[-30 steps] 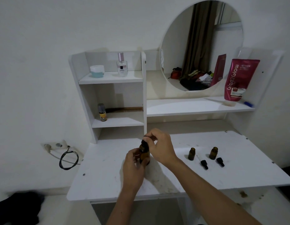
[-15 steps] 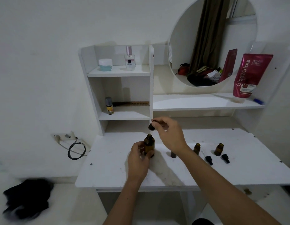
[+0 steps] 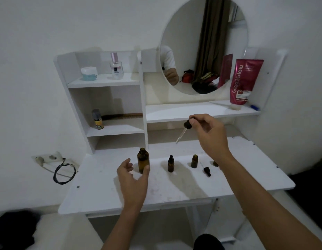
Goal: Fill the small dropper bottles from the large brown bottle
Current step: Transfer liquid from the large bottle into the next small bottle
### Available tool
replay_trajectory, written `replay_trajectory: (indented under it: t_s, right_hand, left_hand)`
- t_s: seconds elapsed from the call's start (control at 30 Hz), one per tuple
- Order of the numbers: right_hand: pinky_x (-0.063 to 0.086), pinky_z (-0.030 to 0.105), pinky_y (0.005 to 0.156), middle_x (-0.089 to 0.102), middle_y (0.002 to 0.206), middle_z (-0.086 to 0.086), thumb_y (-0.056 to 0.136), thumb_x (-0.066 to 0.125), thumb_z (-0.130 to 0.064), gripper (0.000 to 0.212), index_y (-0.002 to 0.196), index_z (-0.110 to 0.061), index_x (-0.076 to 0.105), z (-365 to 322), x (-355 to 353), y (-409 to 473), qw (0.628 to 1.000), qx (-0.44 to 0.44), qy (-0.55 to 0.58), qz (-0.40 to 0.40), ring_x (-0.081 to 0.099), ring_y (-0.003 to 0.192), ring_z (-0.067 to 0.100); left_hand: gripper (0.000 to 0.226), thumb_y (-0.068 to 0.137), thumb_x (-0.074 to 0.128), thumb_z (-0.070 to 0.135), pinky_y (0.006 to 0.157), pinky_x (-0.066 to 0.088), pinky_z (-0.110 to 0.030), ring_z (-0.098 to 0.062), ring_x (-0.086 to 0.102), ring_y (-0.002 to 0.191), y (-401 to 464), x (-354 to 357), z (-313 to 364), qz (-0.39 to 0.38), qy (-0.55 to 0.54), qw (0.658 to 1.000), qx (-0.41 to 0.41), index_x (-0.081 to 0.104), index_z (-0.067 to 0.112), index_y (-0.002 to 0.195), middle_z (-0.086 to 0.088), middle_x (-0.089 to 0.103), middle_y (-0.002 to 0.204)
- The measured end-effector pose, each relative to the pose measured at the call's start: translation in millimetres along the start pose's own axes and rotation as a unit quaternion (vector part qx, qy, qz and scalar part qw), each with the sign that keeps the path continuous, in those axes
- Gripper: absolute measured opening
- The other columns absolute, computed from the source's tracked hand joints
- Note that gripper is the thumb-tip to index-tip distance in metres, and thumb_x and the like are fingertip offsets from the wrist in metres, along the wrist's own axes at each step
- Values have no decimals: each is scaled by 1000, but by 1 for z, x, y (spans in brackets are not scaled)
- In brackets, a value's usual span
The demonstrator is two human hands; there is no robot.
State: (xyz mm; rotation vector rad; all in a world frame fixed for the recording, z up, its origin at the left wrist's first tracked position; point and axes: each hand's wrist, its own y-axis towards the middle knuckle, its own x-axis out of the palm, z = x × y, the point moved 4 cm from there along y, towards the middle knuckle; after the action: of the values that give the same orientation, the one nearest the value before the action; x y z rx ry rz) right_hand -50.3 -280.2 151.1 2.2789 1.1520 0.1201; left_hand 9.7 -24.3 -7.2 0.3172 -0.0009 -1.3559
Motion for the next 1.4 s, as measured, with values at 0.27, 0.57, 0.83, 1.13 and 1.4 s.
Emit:
replay_trajectory:
  t_s: [0.27,0.57,0.83,1.13,1.4]
  right_hand:
    - [51,8,80,76,95,-16,96,71,-24,11,106,-28,75,42,-48,-11,997,51,-55,33,71,93,0]
    - [50,4,75,74,91,-20,96,71,-20,10,103,-26,76,60,-56,-17,995,45,-82,31,70,90,-4]
    - [49,3,77,72,86,-23,95,71,-12,14,100,-25,75,67,-48,-20,997,33,-68,18,68,85,-10]
    - [47,2,54,75,91,-16,97,70,-16,11,105,-17,77,71,-53,-18,998,30,-60,13,68,90,-6]
    - [50,6,78,78,92,-9,96,71,-14,10,104,-15,77,67,-52,-22,999,3,-52,12,72,91,3]
  left_hand:
    - [27,93,72,26,82,56,-21,-9,63,100,-72,88,42,-229,-23,968,102,60,34,116,15,65,108]
    - [64,96,68,33,113,43,-30,-10,45,135,-67,150,31,-263,70,960,56,37,24,151,10,40,151]
    - [38,96,67,27,102,54,-36,-11,60,114,-50,169,34,-250,116,957,90,54,23,131,8,63,125]
    - [22,93,72,25,93,54,-24,-5,65,99,-44,171,28,-234,81,965,89,66,25,115,14,69,103]
    - [19,93,71,29,94,53,-29,-6,64,97,-42,174,23,-236,91,962,100,68,27,112,16,70,100]
